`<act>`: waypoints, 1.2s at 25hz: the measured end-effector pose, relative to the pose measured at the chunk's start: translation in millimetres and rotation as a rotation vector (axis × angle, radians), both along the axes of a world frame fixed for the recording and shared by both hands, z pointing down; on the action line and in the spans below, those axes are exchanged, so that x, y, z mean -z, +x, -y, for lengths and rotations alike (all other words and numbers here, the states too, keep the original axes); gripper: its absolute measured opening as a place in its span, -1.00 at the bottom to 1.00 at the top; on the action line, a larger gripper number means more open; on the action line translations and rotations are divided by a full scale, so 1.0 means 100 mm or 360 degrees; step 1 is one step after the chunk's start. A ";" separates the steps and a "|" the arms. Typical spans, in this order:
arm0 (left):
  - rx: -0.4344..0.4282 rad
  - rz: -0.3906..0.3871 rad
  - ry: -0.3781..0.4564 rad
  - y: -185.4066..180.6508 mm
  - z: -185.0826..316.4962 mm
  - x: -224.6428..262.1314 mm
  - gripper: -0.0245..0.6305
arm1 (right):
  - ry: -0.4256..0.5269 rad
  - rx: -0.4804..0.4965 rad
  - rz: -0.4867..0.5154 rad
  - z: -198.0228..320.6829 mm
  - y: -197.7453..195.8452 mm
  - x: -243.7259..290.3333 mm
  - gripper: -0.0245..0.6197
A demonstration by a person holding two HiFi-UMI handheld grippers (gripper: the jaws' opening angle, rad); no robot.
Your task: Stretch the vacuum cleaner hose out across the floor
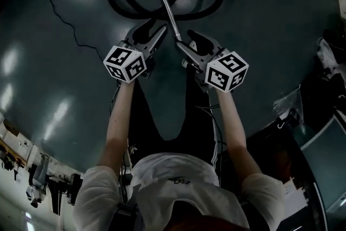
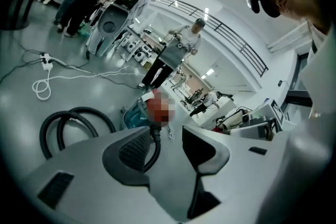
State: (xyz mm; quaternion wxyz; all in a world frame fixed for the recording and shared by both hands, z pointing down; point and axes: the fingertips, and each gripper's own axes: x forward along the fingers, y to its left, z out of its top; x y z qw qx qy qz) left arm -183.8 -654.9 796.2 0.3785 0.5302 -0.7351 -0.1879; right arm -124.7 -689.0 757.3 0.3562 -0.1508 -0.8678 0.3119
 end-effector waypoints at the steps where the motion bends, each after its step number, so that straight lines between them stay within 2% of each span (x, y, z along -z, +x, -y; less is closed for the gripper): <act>1: 0.0009 -0.0023 -0.0054 0.05 0.05 -0.41 -0.37 | 0.0049 0.0063 -0.0055 0.04 0.02 -0.36 -0.20; 4: 0.0020 -0.0029 -0.0306 0.22 0.19 -1.67 -0.37 | 0.0166 0.0230 -0.0213 0.17 0.10 -1.45 -0.20; 6: 0.0062 -0.0102 -0.0437 0.36 0.23 -2.40 -0.37 | 0.0139 0.0266 -0.0361 0.24 0.18 -2.22 -0.20; 9: 0.0101 -0.0271 -0.0523 0.64 0.13 -3.26 -0.37 | 0.0042 0.0268 -0.0644 0.19 0.42 -3.33 -0.20; 11: 0.0107 -0.0338 -0.0546 0.79 0.01 -3.65 -0.37 | 0.0062 0.0326 -0.0815 0.12 0.63 -3.94 -0.20; 15: 0.0104 -0.0388 -0.0597 0.99 -0.17 -4.12 -0.37 | 0.0187 0.0473 -0.1051 0.09 1.00 -4.72 -0.20; 21: 0.0064 -0.0303 -0.0607 0.79 -0.20 -4.45 -0.37 | 0.0280 0.0447 -0.1217 0.17 1.05 -5.39 -0.20; 25: 0.0067 -0.0332 -0.0602 0.85 -0.29 -4.56 -0.37 | 0.0261 0.0411 -0.1327 0.14 1.20 -5.53 -0.20; 28: 0.0030 -0.0296 -0.0630 0.82 -0.42 -4.64 -0.37 | 0.0225 0.0337 -0.1330 0.07 1.08 -5.60 -0.20; 30: -0.0006 -0.0303 -0.0644 0.88 -0.48 -4.70 -0.37 | 0.0251 0.0346 -0.1320 0.04 1.01 -5.66 -0.20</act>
